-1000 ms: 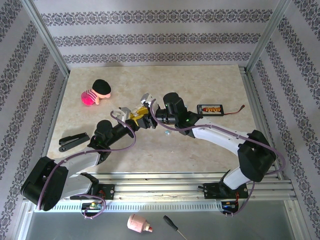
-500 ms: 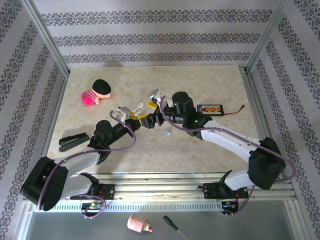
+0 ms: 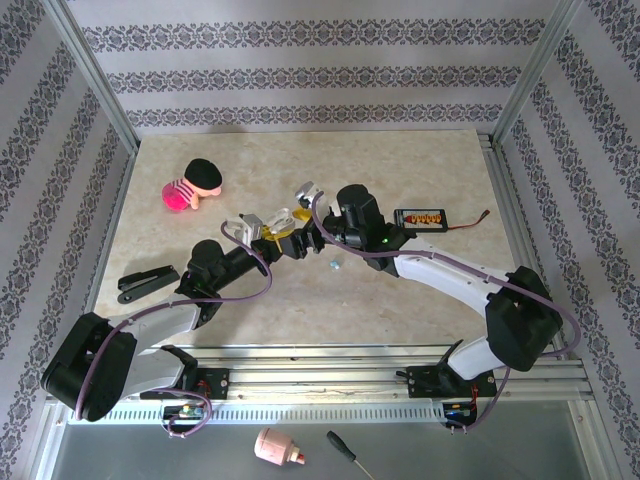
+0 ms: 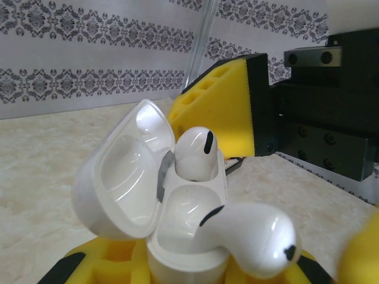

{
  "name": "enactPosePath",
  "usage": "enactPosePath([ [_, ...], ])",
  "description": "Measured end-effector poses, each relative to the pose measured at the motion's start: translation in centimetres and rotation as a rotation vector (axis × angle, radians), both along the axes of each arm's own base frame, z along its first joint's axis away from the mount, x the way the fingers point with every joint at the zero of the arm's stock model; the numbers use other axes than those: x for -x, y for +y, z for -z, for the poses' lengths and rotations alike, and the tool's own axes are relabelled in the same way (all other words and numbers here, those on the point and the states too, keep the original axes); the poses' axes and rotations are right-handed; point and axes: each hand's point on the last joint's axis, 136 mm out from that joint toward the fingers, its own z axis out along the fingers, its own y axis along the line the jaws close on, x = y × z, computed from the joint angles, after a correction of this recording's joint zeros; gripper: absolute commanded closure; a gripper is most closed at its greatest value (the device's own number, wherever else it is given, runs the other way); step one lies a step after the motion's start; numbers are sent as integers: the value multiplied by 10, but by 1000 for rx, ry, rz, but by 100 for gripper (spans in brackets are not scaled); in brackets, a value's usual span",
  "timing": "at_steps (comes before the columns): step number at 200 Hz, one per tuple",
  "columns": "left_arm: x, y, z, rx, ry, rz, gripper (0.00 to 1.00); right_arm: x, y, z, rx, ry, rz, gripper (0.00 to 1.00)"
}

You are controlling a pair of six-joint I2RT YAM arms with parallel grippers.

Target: Insert the wireless bluetooth earbuds into the charging case

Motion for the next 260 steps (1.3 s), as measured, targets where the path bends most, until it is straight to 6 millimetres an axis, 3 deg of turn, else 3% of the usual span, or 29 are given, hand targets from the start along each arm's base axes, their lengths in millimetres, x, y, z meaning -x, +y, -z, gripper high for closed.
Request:
enactPosePath([
  [54, 3, -3, -1, 2, -5, 27, 92, -10, -8, 1, -3, 30, 48, 25],
  [139, 6, -6, -3, -3, -30, 49, 92, -12, -10, 1, -6, 45, 60, 19],
  [204, 9, -10, 2, -118, -149, 83, 92, -8, -20, -32, -85, 40, 73, 15],
  [260, 17, -11, -2, -239, -302, 109, 92, -31, -16, -39, 6, 106, 146, 15],
])
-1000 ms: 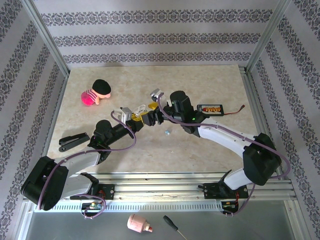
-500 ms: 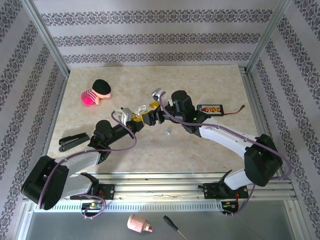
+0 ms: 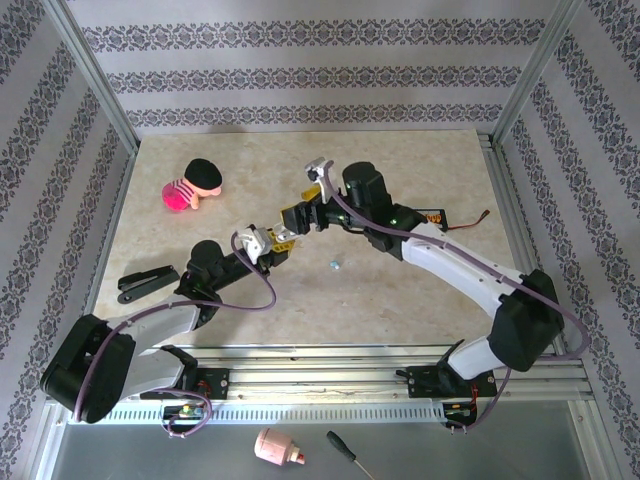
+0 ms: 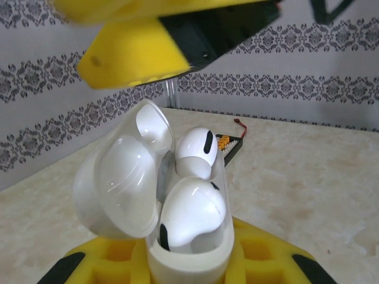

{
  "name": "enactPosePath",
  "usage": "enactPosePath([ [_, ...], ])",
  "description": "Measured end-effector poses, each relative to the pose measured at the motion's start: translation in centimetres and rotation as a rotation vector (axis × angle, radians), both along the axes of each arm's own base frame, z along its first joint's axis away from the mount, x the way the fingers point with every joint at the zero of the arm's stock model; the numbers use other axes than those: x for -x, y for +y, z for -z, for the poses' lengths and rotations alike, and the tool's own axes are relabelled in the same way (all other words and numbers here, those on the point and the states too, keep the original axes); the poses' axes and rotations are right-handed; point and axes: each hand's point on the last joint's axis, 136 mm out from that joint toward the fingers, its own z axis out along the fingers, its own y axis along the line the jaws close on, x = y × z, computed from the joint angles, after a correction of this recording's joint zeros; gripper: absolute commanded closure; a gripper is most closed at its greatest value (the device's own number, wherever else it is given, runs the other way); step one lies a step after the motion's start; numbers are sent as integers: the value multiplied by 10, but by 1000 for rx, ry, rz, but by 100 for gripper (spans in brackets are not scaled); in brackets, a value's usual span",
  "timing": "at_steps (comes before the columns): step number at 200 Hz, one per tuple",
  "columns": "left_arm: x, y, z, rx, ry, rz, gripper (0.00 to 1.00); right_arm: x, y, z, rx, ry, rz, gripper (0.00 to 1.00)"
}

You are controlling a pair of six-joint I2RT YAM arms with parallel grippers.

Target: Insert the wireless bluetooth earbuds into the charging case

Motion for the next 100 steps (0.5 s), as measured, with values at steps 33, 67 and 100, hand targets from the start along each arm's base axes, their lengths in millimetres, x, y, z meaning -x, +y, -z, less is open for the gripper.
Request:
enactPosePath([
  [33, 4, 2, -2, -52, -56, -1, 91, -8, -2, 19, 115, 79, 30, 15],
  [67, 5, 4, 7, -99, -49, -5, 91, 0, -6, 33, 229, 140, 11, 14],
  [100, 4, 8, 14, -121, -18, -30, 91, 14, -12, 39, 302, 145, -39, 15],
])
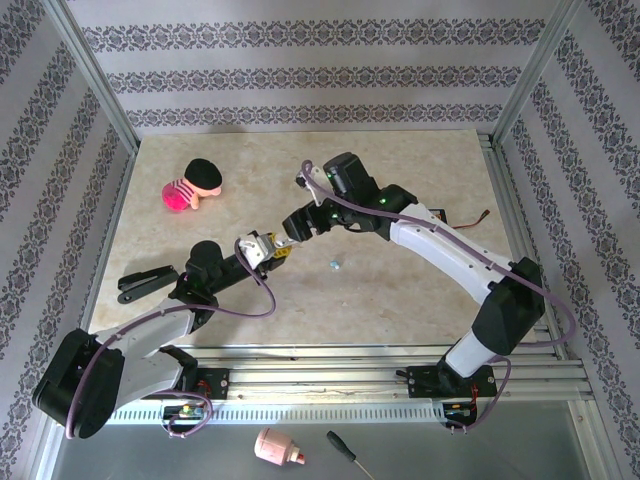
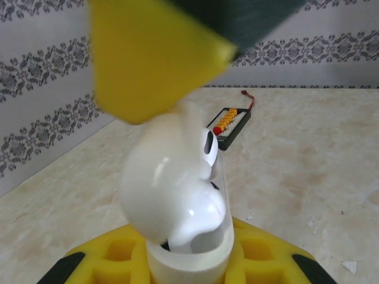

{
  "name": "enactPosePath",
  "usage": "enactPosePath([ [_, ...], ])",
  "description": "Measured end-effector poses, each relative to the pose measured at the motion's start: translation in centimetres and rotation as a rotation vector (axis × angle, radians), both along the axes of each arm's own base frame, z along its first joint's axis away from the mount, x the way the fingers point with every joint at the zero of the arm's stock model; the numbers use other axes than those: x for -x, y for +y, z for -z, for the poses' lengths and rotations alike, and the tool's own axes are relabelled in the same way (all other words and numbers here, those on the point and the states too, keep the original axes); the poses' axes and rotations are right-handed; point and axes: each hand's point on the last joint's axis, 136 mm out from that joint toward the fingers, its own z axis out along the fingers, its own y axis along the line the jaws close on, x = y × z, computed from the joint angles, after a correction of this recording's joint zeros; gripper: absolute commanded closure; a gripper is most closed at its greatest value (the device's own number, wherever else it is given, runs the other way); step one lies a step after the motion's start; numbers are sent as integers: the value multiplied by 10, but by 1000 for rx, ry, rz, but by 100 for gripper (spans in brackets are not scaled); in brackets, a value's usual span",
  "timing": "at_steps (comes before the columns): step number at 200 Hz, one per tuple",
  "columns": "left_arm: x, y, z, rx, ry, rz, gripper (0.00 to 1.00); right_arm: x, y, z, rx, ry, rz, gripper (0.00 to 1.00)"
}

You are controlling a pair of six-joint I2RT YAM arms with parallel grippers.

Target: Insert the wireless bluetooth earbuds into the charging case

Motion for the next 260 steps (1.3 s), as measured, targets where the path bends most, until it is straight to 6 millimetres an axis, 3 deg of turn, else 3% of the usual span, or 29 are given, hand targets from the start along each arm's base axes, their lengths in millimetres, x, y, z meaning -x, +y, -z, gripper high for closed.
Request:
enactPosePath([
  [16, 0, 1, -1, 6, 6, -5, 91, 7, -5, 3, 26, 4, -21, 14],
  [49, 6, -3, -6, 21, 20, 30, 90, 30, -19, -13, 13, -87, -113, 18],
  [76, 21, -10, -11, 16, 43, 119, 90, 60, -26, -28, -13, -262, -306, 24],
  [99, 33, -13, -12, -3, 46, 177, 89, 75, -30, -31, 6, -414, -454, 23],
  [127, 41, -17, -11, -22, 51, 228, 88, 83, -28, -26, 46, -527, -608, 27],
  [178, 45, -21, -13, -27, 52, 278, 89, 92, -8, -4, 98, -544, -782, 42],
  [204, 47, -22, -13, -25, 53, 289, 88, 91, -4, 4, 108, -532, -811, 67],
  [245, 47, -22, -13, -25, 53, 292, 88, 89, -2, 4, 110, -528, -812, 74],
  [260, 47, -22, -13, -24, 51, 291, 79, 88, -3, 4, 112, -527, -809, 74],
])
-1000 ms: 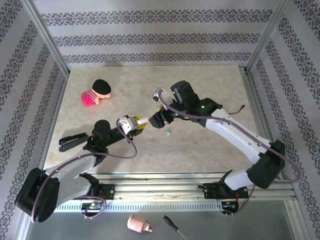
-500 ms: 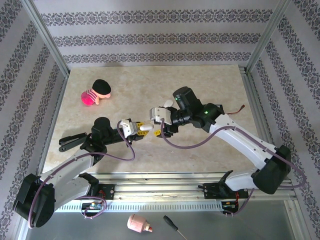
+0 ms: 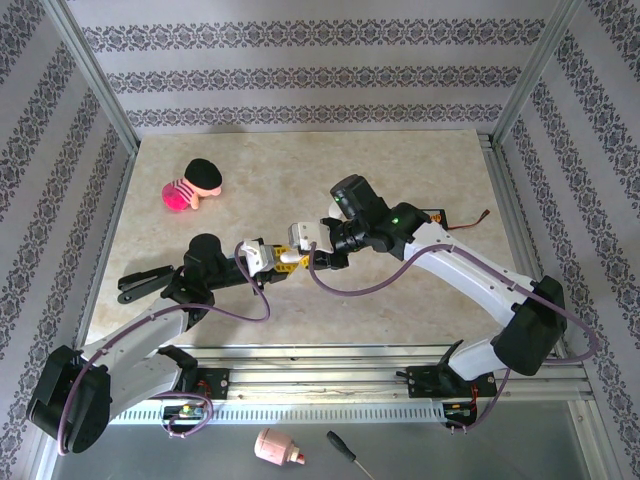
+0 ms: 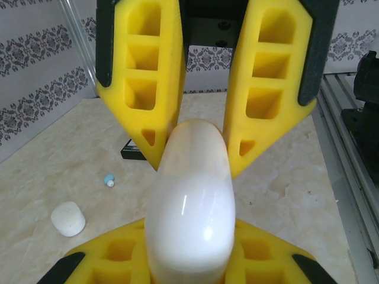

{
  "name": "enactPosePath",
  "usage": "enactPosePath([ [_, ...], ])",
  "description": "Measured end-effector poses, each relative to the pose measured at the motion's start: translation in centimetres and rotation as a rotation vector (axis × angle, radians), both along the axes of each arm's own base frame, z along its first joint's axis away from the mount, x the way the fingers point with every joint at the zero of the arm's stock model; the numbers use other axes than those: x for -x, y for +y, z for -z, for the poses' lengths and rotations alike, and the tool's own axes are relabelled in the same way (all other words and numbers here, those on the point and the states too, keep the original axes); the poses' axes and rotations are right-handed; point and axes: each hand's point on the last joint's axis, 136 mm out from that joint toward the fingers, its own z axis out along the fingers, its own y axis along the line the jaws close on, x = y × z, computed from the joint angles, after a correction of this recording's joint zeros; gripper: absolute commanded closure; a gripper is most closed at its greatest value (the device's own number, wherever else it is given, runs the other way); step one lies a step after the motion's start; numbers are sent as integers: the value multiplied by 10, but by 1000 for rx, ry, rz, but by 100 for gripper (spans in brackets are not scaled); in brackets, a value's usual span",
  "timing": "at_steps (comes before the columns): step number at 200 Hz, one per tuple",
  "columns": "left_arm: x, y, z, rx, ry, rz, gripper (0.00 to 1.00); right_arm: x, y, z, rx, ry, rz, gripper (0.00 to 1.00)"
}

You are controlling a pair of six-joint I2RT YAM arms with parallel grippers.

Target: Insert the wireless bluetooth earbuds into the charging case

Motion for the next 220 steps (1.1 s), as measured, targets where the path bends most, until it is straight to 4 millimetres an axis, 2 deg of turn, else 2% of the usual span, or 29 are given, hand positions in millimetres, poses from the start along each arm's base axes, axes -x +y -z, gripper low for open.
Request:
enactPosePath([
  [5, -1, 0, 0, 0, -1, -3, 65, 0, 0, 0, 0, 1, 1, 74],
  [9, -1, 0, -1, 3, -6, -5, 59, -1, 0, 0, -2, 2, 4, 74],
  [15, -3, 1, -2, 7, -13, -15, 40, -3, -1, -1, -6, 4, 13, 74],
  [21, -6, 1, -4, 14, -21, -29, 29, -5, -1, -2, -9, 8, 23, 74],
  [34, -13, 5, -6, 30, -49, -81, 13, -13, -3, -3, -24, 25, 65, 74],
  [45, -17, 10, -5, 42, -57, -129, 7, -21, -5, -3, -38, 44, 109, 74],
  [65, -24, 22, 3, 47, -62, -228, 3, -47, -13, 3, -73, 103, 256, 74],
  [84, -30, 34, 4, 44, -74, -312, 1, -81, -20, 21, -110, 190, 457, 75],
  [97, -36, 41, 2, 43, -85, -369, 0, -103, -22, 39, -126, 277, 588, 79],
  [133, -51, 59, 12, 7, -63, -508, 1, -151, -19, 100, -121, 555, 922, 76],
  [175, -60, 70, 32, -47, -7, -592, 1, -181, -1, 158, -101, 775, 1103, 76],
  [220, -64, 80, 42, -65, 41, -657, 1, -201, 12, 193, -89, 852, 1170, 69],
])
